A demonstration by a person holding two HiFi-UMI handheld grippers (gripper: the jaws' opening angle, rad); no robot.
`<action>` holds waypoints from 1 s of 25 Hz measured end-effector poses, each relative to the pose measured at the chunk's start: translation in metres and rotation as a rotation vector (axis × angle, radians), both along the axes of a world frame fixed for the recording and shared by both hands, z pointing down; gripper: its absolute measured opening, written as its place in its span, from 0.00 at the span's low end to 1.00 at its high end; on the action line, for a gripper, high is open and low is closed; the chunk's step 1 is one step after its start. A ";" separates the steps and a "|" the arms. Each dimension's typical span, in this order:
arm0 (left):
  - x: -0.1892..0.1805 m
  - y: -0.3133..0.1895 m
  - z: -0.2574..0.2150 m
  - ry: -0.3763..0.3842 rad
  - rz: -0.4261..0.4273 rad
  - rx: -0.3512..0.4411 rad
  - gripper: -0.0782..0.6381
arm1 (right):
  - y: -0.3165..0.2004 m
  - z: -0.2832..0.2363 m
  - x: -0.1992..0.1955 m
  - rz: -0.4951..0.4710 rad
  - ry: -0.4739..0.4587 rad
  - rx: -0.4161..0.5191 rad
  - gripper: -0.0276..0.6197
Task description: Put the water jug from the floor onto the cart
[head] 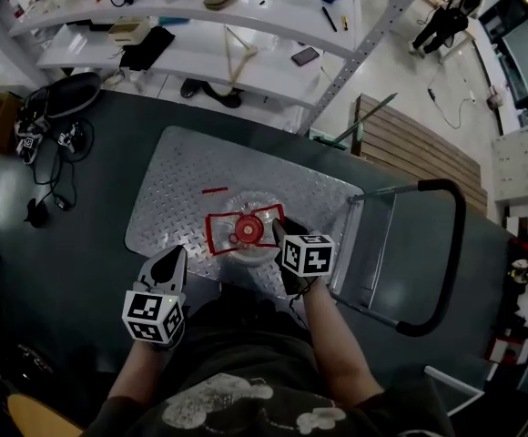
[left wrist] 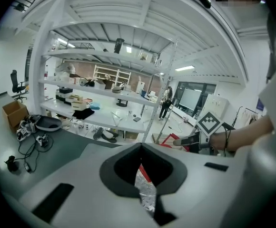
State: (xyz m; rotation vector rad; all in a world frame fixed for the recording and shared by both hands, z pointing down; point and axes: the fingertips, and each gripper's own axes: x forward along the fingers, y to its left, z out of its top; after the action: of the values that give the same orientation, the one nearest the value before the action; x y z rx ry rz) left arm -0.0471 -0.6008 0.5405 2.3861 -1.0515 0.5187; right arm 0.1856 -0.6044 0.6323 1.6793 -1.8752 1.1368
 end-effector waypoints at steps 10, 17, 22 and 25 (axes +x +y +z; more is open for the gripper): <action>0.018 0.002 -0.001 0.009 0.053 0.024 0.12 | -0.015 0.014 0.047 0.144 -0.010 0.029 0.13; 0.025 0.011 -0.006 0.019 0.070 0.032 0.12 | 0.008 0.022 0.072 0.272 -0.030 0.027 0.13; 0.034 0.014 -0.010 0.026 0.086 0.045 0.12 | 0.023 0.024 0.085 0.280 -0.043 0.017 0.13; 0.041 0.020 -0.011 0.026 0.095 0.051 0.12 | 0.031 0.021 0.087 0.271 -0.050 0.034 0.13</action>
State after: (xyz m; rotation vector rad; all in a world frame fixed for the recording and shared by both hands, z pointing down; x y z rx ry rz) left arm -0.0059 -0.5811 0.5294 2.4904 -0.9541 0.4977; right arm 0.2724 -0.5735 0.6531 1.9878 -1.7423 1.2653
